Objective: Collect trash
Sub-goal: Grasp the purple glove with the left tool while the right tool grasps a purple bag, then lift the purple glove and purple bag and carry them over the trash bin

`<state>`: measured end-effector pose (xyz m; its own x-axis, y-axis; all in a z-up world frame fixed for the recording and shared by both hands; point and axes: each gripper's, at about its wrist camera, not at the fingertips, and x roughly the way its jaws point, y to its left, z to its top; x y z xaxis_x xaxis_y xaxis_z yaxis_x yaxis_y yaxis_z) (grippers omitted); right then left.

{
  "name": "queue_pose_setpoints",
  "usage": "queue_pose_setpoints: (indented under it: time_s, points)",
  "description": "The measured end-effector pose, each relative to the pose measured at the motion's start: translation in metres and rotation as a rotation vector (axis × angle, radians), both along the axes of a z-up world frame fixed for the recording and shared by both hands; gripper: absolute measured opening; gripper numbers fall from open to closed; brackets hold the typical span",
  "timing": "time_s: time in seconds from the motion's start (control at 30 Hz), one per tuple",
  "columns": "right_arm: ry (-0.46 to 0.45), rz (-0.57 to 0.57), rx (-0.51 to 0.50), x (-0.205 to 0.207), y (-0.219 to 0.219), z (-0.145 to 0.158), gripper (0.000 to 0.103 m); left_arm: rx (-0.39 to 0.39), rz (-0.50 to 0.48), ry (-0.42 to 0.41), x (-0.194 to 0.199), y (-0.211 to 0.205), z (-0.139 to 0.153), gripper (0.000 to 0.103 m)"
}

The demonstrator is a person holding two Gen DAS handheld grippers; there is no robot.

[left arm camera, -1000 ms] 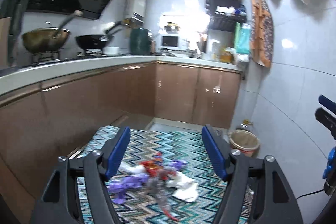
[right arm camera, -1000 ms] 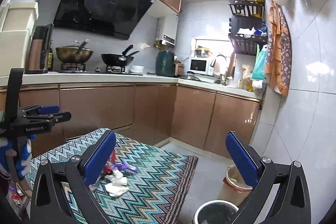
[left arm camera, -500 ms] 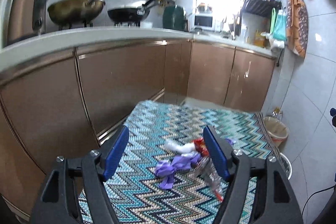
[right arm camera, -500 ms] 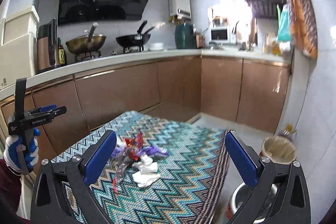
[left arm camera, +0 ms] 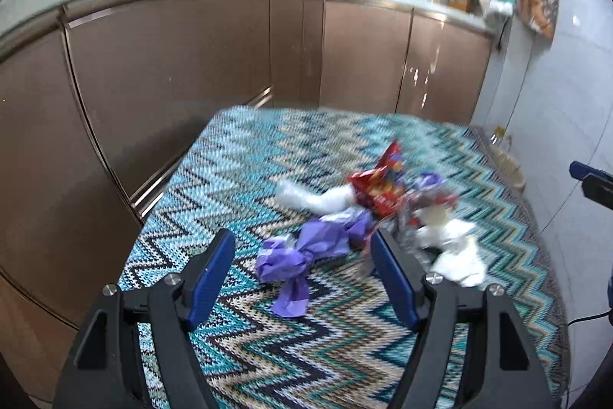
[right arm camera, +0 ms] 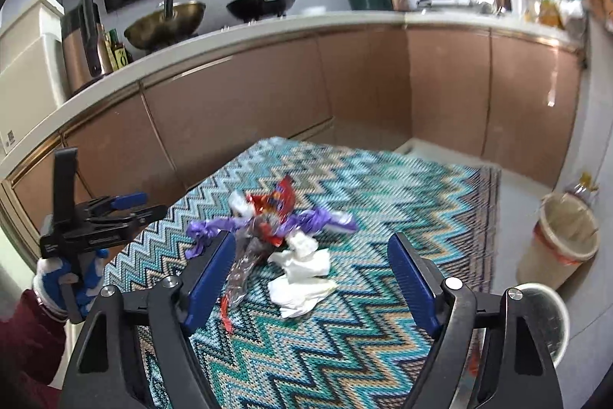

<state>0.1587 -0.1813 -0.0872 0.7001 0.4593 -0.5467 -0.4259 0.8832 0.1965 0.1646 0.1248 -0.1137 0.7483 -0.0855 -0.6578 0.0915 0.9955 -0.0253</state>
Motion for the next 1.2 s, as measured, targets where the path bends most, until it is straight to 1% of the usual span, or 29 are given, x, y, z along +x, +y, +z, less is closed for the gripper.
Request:
queue_pose_setpoints:
  time_s: [0.2,0.4,0.5,0.57,0.63,0.7,0.77,0.9,0.93,1.0,1.03,1.07,1.2]
  points:
    - [0.124,0.013,0.075,0.047,0.01,-0.031,0.081,0.021,0.005,0.066,0.032,0.008,-0.035,0.072]
    - [0.264,0.001,0.165,0.102,0.019,-0.059,0.08,0.012,-0.012,0.096,0.046,0.011,-0.055,0.072]
    - [0.341,-0.006,0.2,0.127,0.025,-0.075,0.076,0.008,-0.027,0.11,0.051,0.011,-0.065,0.071]
    - [0.416,-0.014,0.245,0.145,0.029,-0.09,0.074,0.004,-0.038,0.117,0.053,0.01,-0.07,0.071]
    - [0.471,-0.025,0.285,0.156,0.03,-0.102,0.072,0.002,-0.043,0.12,0.055,0.01,-0.074,0.07]
    - [0.537,-0.034,0.343,0.169,0.032,-0.115,0.071,-0.011,-0.049,0.126,0.057,0.011,-0.077,0.063]
    - [0.577,-0.034,0.376,0.176,0.036,-0.123,0.069,-0.022,-0.052,0.135,0.06,0.013,-0.081,0.052]
    - [0.621,-0.037,0.401,0.186,0.044,-0.133,0.063,-0.044,-0.055,0.137,0.062,0.016,-0.084,0.051]
    - [0.624,-0.036,0.402,0.188,0.046,-0.135,0.059,-0.049,-0.056,0.135,0.062,0.017,-0.084,0.05]
    - [0.626,-0.034,0.402,0.19,0.049,-0.136,0.048,-0.06,-0.055,0.133,0.063,0.02,-0.084,0.047]
    - [0.627,-0.033,0.409,0.191,0.05,-0.137,0.038,-0.065,-0.057,0.132,0.062,0.021,-0.085,0.046]
    - [0.627,-0.031,0.417,0.192,0.051,-0.138,0.032,-0.068,-0.059,0.131,0.062,0.023,-0.084,0.045]
    - [0.591,-0.029,0.42,0.189,0.052,-0.131,0.03,-0.053,-0.062,0.118,0.058,0.018,-0.082,0.042]
